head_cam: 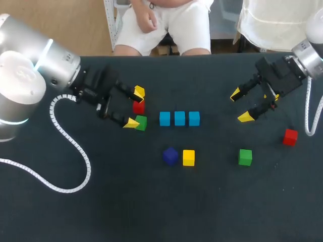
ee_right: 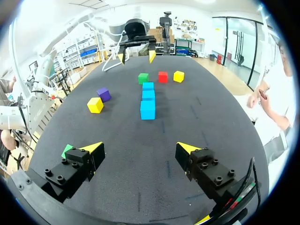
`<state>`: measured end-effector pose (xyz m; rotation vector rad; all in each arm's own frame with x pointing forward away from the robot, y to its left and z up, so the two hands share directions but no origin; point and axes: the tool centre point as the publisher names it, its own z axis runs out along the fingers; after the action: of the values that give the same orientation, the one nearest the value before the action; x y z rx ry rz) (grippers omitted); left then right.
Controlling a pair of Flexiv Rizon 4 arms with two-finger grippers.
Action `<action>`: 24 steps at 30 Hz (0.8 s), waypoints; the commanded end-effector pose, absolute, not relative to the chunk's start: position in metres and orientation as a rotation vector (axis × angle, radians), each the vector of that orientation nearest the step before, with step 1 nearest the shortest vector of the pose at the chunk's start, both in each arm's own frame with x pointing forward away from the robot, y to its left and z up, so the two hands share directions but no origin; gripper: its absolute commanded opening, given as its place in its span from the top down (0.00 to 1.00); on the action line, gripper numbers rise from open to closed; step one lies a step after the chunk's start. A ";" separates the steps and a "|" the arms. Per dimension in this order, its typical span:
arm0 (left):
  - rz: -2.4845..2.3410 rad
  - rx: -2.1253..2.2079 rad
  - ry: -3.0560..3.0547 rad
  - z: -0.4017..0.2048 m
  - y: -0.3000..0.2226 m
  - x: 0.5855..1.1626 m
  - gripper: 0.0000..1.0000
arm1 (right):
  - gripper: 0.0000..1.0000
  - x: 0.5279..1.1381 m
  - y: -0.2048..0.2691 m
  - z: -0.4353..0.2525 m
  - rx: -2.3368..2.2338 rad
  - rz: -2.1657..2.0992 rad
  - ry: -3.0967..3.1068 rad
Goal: Place the blue cubes, place green cubes on the blue cubes, place the yellow cubes on the green cubes, then place the red cubes on the yellow cubes, and place purple cube on the red cubes.
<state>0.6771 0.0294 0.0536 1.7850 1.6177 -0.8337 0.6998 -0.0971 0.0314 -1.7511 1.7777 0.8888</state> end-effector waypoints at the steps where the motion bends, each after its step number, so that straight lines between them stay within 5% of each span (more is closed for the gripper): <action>1: -0.839 1.792 1.620 0.053 0.028 0.680 0.00 | 0.00 0.700 -0.097 0.031 -1.751 0.889 1.776; 24: -0.844 1.802 1.608 0.060 0.035 0.696 0.00 | 0.00 0.700 -0.097 0.031 -1.751 0.889 1.776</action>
<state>0.6882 0.0355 0.0597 1.7831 1.6056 -0.8290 0.6998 -0.0971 0.0314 -1.7511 1.7777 0.8888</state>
